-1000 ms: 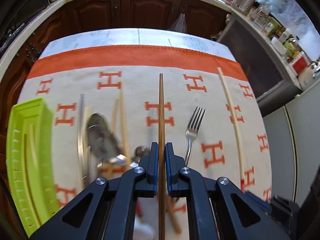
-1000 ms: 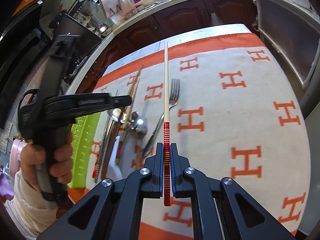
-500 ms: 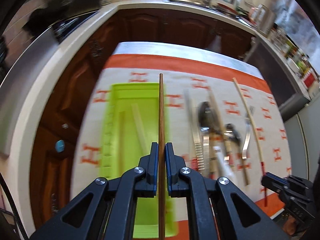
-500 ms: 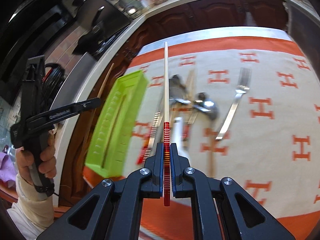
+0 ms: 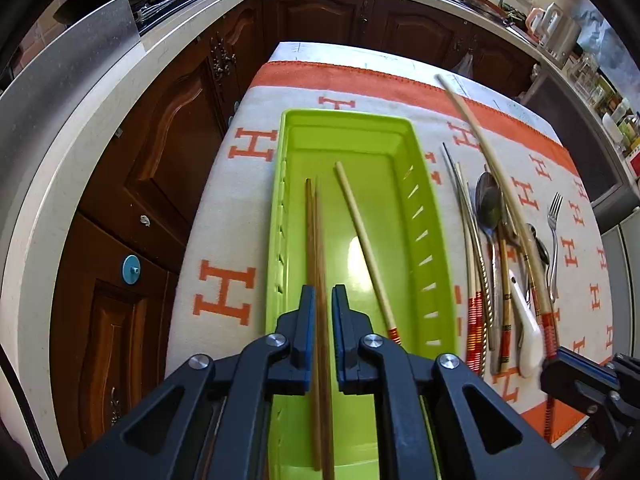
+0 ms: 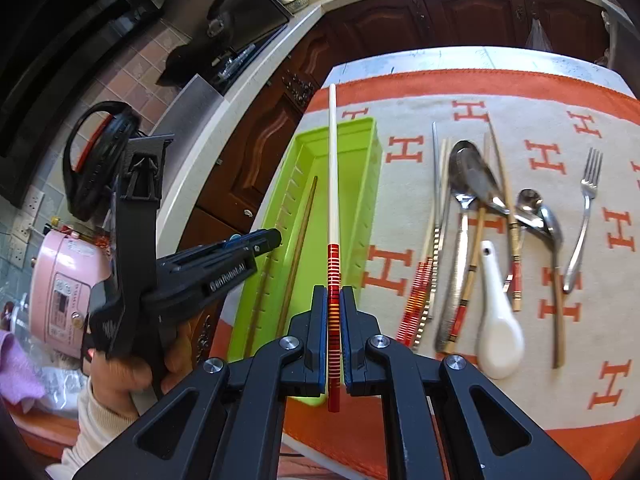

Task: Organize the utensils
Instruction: 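Lower both held chopsticks into the green tray and open both tools, then move back to the utensils and grasp a red-banded chopstick with the left tool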

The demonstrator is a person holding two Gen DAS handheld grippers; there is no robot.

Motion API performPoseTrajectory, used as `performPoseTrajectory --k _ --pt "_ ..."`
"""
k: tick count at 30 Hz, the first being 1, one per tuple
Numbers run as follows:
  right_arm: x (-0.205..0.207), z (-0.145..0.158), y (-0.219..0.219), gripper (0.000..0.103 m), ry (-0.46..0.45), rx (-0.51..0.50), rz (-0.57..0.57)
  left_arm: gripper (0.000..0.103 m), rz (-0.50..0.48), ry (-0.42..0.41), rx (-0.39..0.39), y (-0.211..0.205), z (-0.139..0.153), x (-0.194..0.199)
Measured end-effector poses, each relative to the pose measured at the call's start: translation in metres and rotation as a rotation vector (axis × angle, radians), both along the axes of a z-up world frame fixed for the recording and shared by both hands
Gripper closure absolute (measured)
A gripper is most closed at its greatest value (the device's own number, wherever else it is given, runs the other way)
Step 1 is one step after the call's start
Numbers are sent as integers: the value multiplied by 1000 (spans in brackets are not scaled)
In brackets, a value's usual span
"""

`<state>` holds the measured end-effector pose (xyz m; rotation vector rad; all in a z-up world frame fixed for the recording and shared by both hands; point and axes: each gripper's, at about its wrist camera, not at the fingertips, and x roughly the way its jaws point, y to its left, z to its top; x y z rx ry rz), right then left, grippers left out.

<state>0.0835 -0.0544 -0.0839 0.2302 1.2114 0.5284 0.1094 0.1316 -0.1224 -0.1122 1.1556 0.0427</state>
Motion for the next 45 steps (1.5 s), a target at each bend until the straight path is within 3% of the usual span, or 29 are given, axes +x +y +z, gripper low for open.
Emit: performPoseTrajectory --k 2,6,8,10,15,18,22,26,30,45 --pt "4 -8 10 97 19 -6 -8 83 1 -13 -7 2 2 -3" --pt "10 -24 24 97 50 -18 -22 73 15 -72 19 10 13 -12" --pt "13 -31 28 97 60 -23 -26 55 31 -98 29 15 19 -18" --pt "17 -37 34 97 72 -30 -36 49 44 -126 35 20 24 -25" --pt "22 -49 42 97 105 -40 -41 41 85 -147 90 30 29 -38" --pt "21 -51 48 97 113 -43 -37 40 108 -146 83 38 30 -45" --pt "21 -56 54 97 129 -47 -30 27 138 -144 77 46 31 -54" --pt "19 -60 58 95 153 -50 -20 25 159 -143 76 50 31 -57" --pt "14 -55 57 80 137 -51 -20 22 173 -135 71 52 30 -58" --pt "-13 -20 22 80 14 -69 -39 22 137 -126 105 22 36 -69"
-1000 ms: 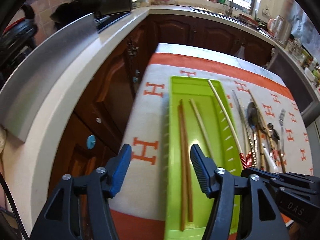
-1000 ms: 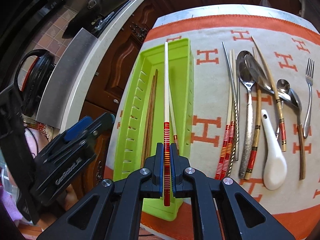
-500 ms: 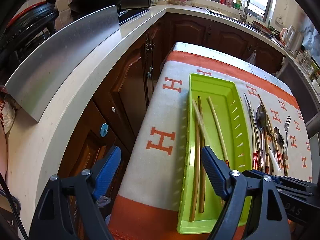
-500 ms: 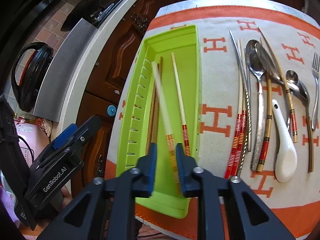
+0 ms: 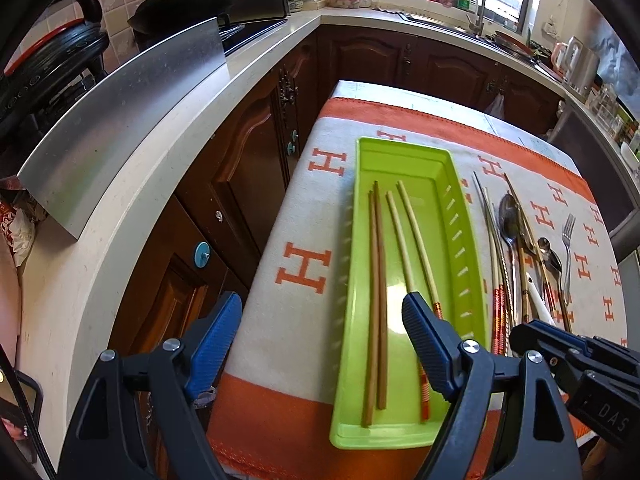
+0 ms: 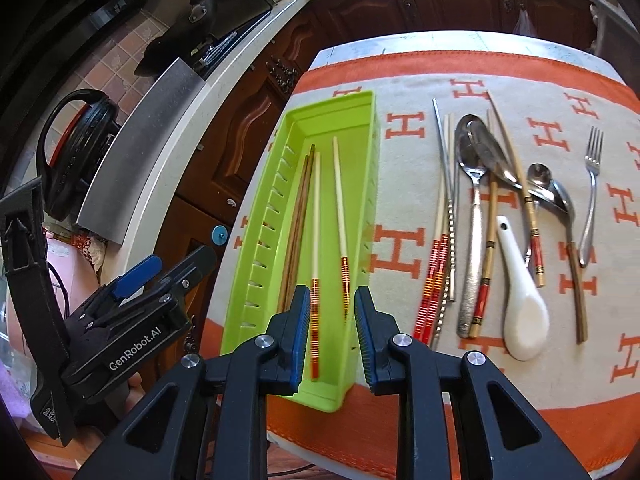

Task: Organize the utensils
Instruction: 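Move back to the utensils and grasp a red-banded chopstick with the left tool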

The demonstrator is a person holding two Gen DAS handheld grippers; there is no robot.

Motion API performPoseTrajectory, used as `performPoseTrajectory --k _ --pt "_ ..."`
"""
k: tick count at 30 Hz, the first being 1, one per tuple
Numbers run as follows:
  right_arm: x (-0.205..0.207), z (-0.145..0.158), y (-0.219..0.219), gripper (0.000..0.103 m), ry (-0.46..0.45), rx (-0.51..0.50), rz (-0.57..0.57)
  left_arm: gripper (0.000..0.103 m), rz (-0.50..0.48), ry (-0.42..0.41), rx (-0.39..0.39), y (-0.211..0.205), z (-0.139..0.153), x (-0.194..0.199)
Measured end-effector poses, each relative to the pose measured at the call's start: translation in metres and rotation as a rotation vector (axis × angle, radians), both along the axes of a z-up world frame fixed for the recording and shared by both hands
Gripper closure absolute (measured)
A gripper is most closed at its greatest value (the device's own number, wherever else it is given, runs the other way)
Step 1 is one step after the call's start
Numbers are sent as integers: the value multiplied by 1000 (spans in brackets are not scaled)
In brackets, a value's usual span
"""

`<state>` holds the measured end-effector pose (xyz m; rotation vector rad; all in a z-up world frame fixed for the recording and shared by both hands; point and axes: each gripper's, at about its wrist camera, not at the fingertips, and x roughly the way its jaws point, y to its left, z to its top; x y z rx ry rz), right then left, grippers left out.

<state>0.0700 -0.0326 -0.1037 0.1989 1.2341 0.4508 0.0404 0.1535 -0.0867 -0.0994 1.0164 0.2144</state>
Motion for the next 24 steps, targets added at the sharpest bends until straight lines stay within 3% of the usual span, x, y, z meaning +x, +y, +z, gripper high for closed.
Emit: performPoseTrajectory --k 15,24 --pt "-25 18 -68 80 -67 21 -73 20 -52 -22 129 -56 15 -15" --pt "-43 19 -114 80 -75 25 -131 17 -130 -32 157 -99 18 -20"
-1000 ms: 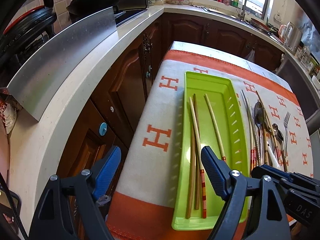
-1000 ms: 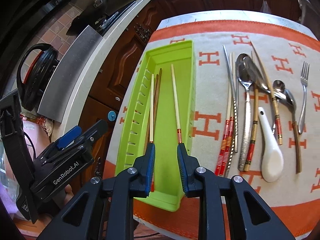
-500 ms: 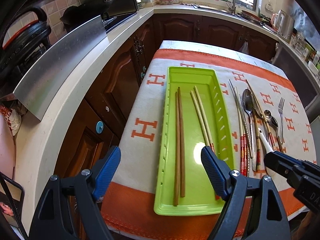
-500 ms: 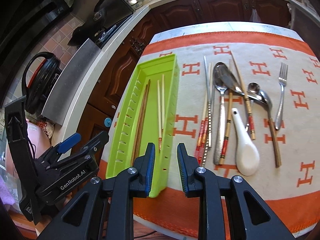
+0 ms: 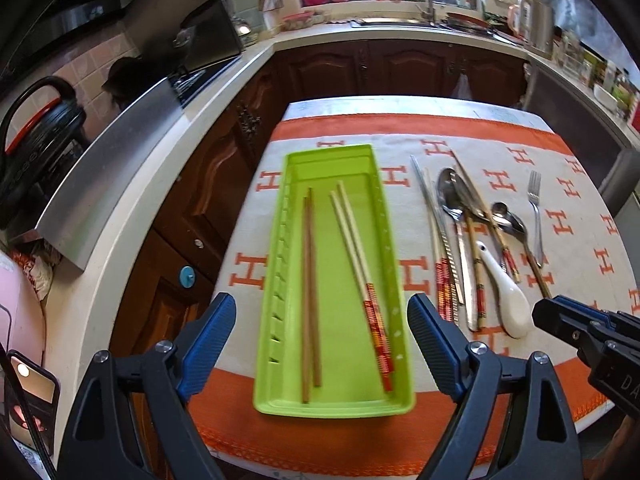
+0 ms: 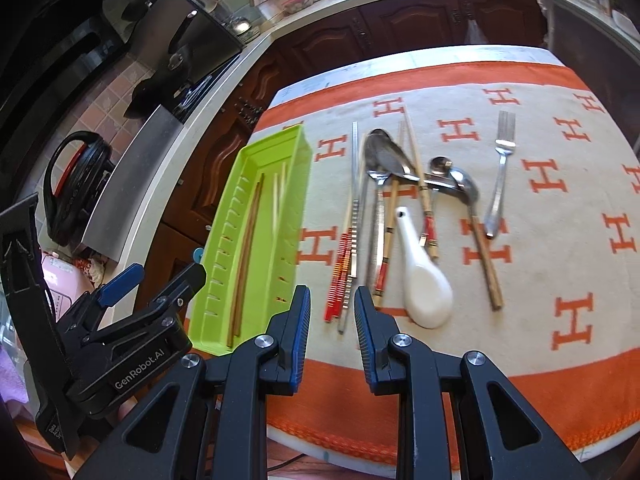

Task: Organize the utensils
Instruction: 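Move back to the utensils and grasp a red-banded chopstick with the left tool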

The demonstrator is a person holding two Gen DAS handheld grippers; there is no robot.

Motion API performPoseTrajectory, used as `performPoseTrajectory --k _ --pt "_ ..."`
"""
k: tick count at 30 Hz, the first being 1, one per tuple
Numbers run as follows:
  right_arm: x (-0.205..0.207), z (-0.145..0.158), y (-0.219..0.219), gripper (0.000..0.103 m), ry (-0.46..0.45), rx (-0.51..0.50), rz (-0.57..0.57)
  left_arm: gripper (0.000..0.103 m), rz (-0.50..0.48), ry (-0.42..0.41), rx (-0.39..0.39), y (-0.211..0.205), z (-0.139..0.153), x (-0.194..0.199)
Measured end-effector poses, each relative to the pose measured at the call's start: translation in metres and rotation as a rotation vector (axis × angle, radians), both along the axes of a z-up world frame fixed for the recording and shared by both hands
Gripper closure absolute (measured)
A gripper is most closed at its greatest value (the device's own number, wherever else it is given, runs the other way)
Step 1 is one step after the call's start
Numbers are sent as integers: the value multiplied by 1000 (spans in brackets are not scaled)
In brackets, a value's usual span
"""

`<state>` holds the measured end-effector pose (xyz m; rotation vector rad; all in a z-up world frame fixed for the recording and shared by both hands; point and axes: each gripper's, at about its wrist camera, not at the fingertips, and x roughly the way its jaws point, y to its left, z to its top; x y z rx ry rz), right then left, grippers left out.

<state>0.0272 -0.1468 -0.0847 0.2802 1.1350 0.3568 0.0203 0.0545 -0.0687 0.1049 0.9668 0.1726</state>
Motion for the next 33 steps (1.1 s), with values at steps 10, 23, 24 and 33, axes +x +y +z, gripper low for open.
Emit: performPoseTrajectory --k 10,23,24,33 --pt "-3 -9 -61 80 14 6 -111 17 -86 20 -10 -43 -8 11" --pt "18 -33 -105 80 37 17 -163 42 -164 123 -147 -76 -31 70" --pt "21 -35 -107 80 38 17 -164 45 -163 144 -174 -77 -35 78" --pt "42 -52 -120 80 61 30 -177 78 -95 296 -334 -74 -82 134"
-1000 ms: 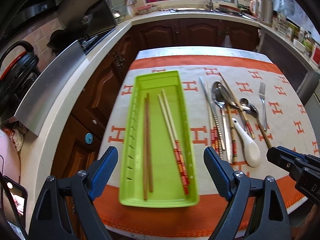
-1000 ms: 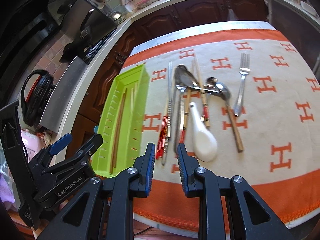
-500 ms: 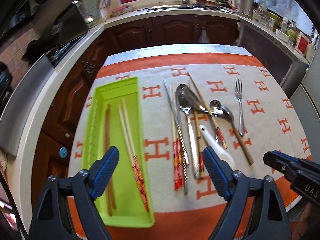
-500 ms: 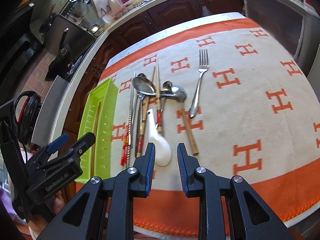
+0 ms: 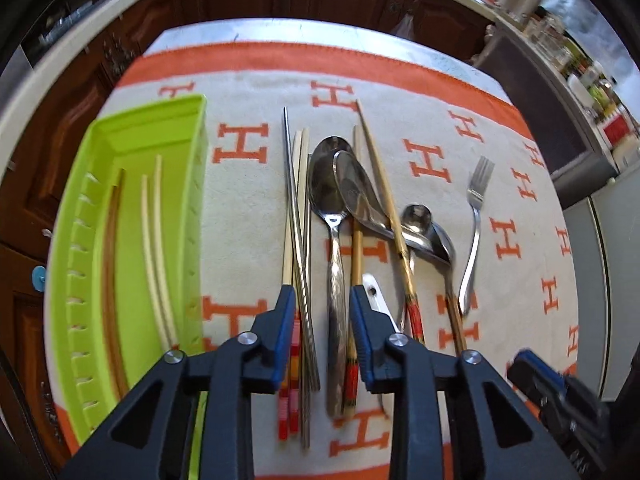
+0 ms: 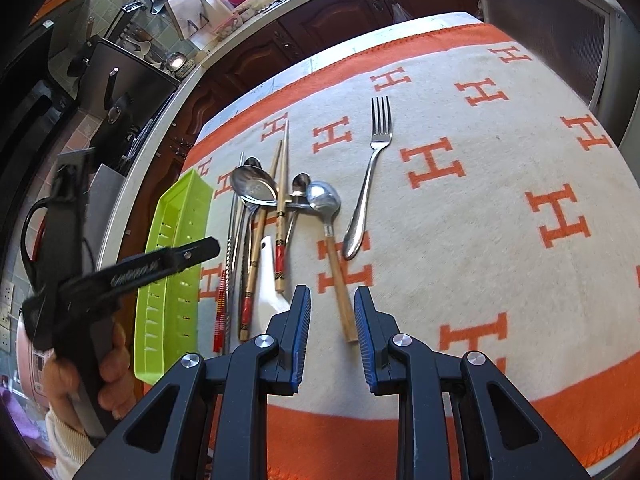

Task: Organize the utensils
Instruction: 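Move back to the utensils and grasp a red-banded chopstick with the left tool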

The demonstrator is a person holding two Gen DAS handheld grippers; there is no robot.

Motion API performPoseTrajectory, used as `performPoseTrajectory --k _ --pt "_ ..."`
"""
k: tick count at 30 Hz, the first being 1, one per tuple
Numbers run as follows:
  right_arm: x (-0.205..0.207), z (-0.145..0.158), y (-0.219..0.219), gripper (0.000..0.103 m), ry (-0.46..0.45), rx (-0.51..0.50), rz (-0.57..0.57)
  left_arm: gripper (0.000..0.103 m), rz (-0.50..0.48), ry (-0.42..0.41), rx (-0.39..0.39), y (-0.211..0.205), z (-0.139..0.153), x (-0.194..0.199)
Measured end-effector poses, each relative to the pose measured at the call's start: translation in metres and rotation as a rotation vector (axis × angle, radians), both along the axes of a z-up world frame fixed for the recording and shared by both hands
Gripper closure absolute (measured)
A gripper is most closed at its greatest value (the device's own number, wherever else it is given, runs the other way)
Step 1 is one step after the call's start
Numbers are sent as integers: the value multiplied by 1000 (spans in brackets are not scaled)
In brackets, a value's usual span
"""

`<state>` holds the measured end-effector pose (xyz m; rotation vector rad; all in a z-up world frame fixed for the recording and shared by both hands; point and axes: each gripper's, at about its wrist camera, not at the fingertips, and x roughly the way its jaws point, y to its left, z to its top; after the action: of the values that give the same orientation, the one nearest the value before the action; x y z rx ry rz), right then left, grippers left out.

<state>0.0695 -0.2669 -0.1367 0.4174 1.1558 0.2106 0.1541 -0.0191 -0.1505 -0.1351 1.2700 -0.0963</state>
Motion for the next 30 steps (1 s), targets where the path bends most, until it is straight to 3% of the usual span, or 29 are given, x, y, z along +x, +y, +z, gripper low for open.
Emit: performPoseTrajectory --k 3,8,16,30 --pt "5 -4 -3 80 6 4 -3 78 22 28 1 1 -11 13" --pt "12 -15 -8 80 25 13 -17 90 39 61 22 0 -26 26" --pt "20 -28 -7 80 48 26 -15 99 49 37 29 3 -27 30" --pt "33 -30 14 80 37 32 28 100 51 -24 -51 22 11 10"
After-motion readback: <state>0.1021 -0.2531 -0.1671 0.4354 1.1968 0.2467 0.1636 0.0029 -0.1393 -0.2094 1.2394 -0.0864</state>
